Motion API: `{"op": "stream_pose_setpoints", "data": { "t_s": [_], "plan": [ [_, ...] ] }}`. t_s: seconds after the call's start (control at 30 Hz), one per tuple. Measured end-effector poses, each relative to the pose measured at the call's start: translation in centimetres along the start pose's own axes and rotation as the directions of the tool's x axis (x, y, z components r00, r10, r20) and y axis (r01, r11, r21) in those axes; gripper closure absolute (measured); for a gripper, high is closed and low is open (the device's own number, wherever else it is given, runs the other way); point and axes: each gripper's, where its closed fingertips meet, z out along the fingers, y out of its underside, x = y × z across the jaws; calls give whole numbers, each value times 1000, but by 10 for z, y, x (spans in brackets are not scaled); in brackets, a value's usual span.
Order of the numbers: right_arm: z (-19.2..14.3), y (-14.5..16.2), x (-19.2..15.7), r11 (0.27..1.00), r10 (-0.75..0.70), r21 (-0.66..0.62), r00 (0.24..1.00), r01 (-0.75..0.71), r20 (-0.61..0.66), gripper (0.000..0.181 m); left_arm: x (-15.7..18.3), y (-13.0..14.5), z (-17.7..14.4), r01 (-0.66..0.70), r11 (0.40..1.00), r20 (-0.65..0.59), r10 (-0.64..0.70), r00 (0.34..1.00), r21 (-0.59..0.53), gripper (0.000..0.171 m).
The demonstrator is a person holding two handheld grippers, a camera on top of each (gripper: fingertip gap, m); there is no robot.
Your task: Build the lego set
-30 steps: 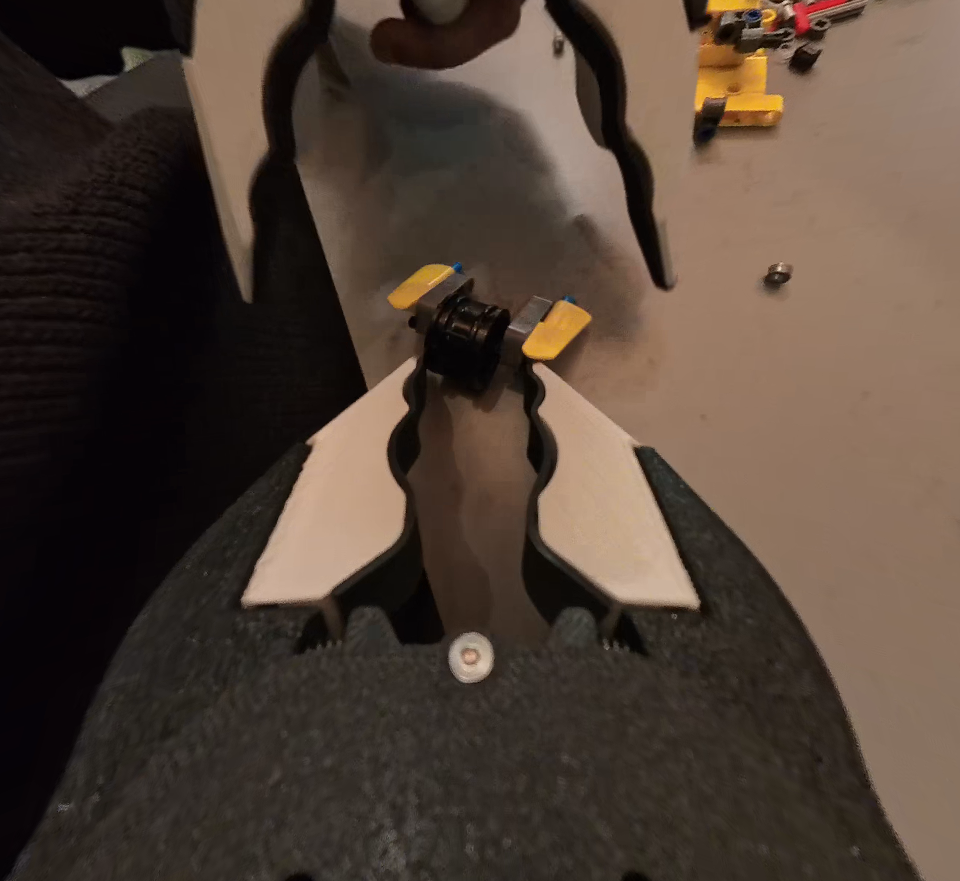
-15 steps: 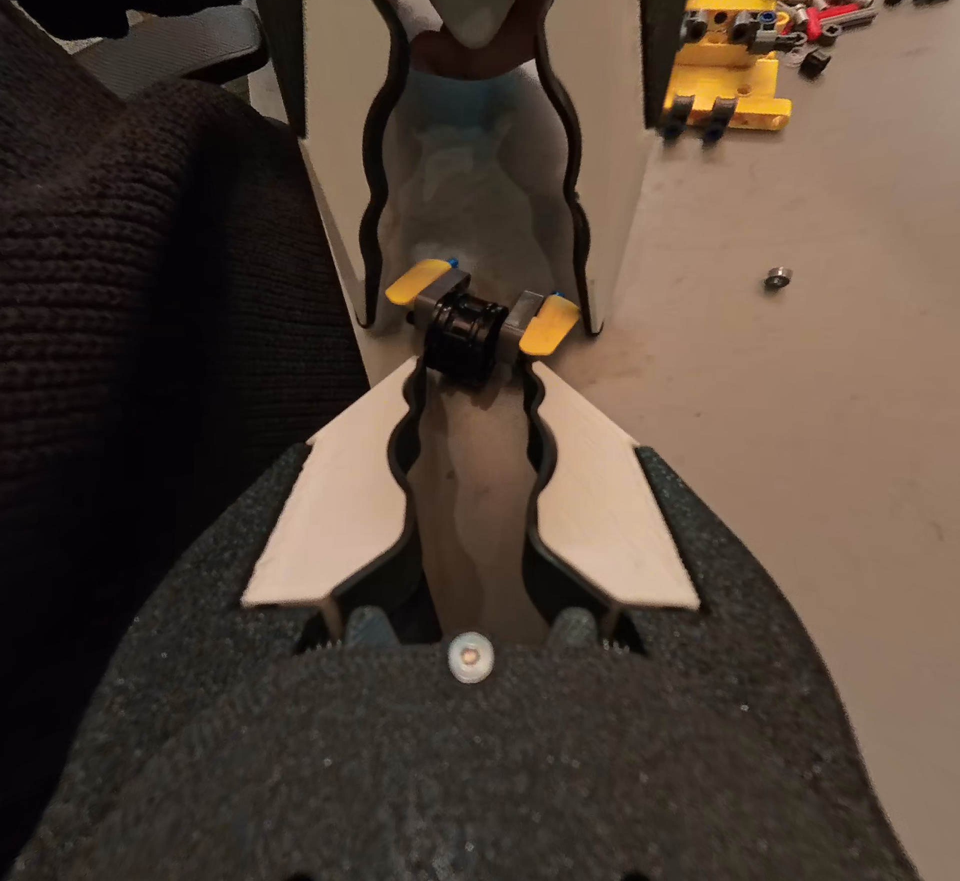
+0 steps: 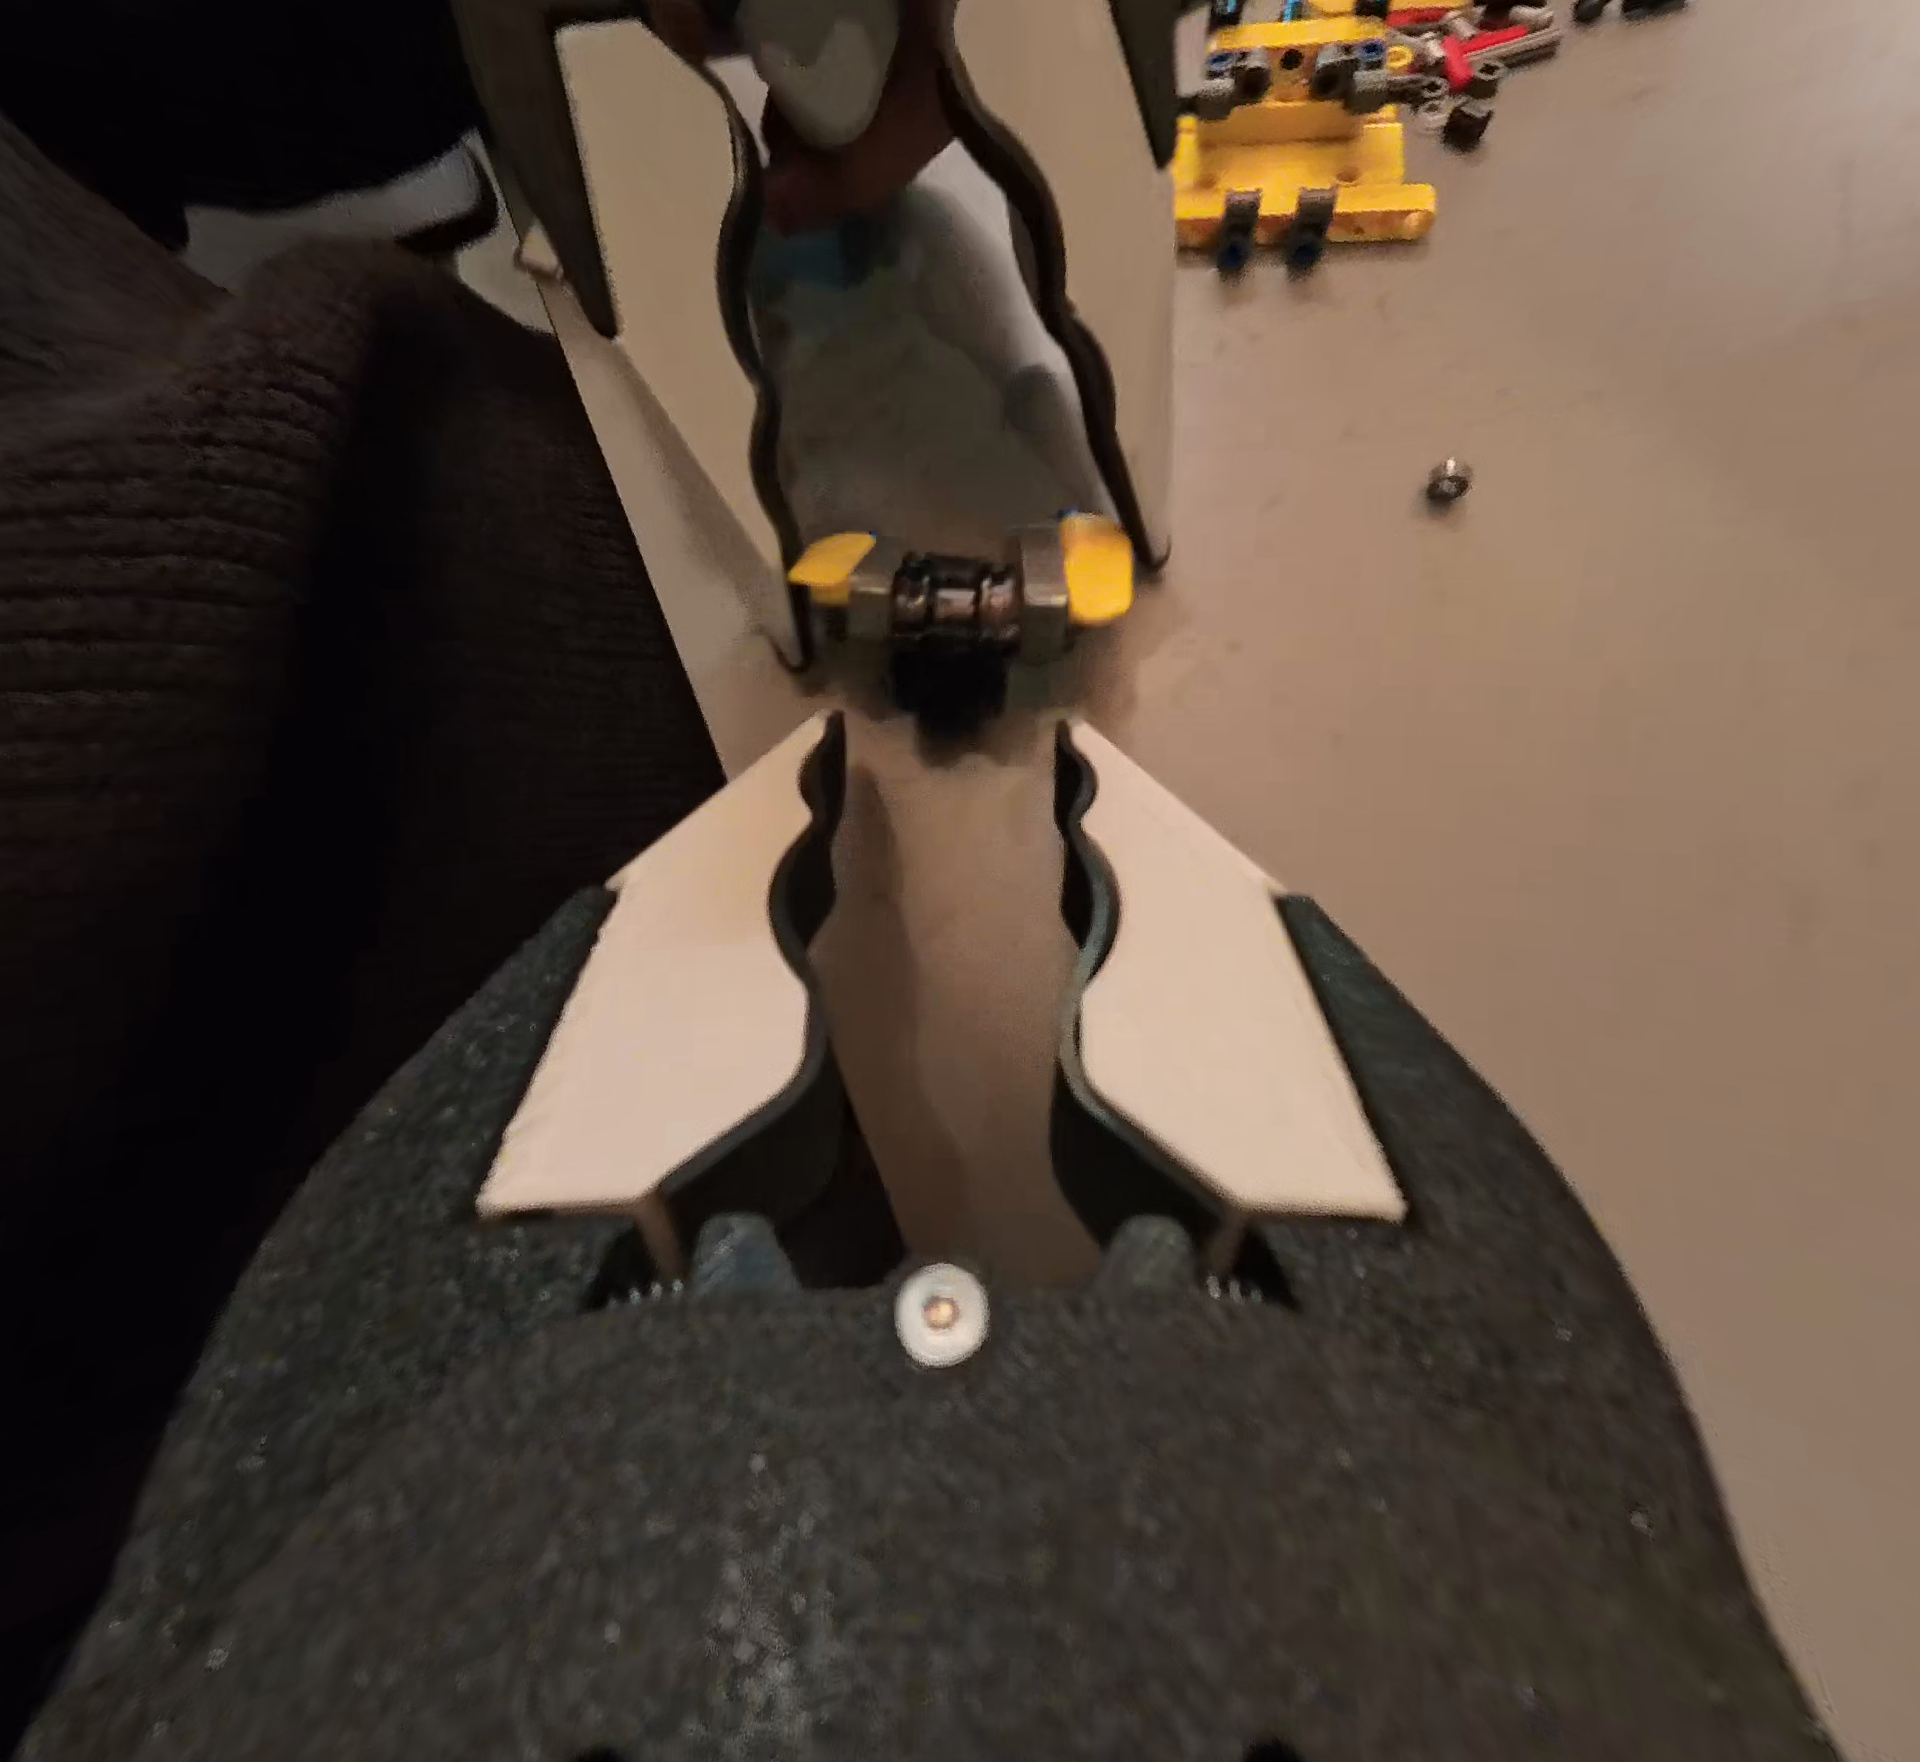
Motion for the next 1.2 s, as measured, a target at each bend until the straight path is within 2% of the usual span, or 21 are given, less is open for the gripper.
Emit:
{"op": "stream_pose_setpoints", "data": {
  "t_s": [0.1,0.17,0.23,0.4,0.5,0.73,0.97,1.2],
  "plan": [
    [-8,-7,1,992,34,120,998,-27,-53,133,-9,4,-6,13,1000,130,-12,991,-4,102],
    [-11,-21,2,974,45,228,992,-17,-119,128,-8,9,-10,35,999,163,-31,986,-22,102],
    [-7,-26,-2,965,36,262,986,8,-164,130,-5,16,-14,78,995,177,-67,982,-59,102],
    [18,-15,-5,990,-91,84,970,113,-227,125,-1,24,-22,117,982,213,-84,973,-150,101],
    [21,-24,-9,986,-112,98,975,133,-194,128,-1,23,-22,102,979,217,-63,974,-174,101],
    [18,-29,-9,991,-27,125,996,37,-81,135,-1,24,-20,103,979,166,-73,983,-178,100],
    [21,-30,-5,995,2,96,998,4,-68,137,0,23,-19,79,978,143,-52,988,-194,100],
    [23,-31,-9,997,-20,78,999,24,-51,151,0,23,-19,74,979,128,-51,990,-189,99]
  ]
}}
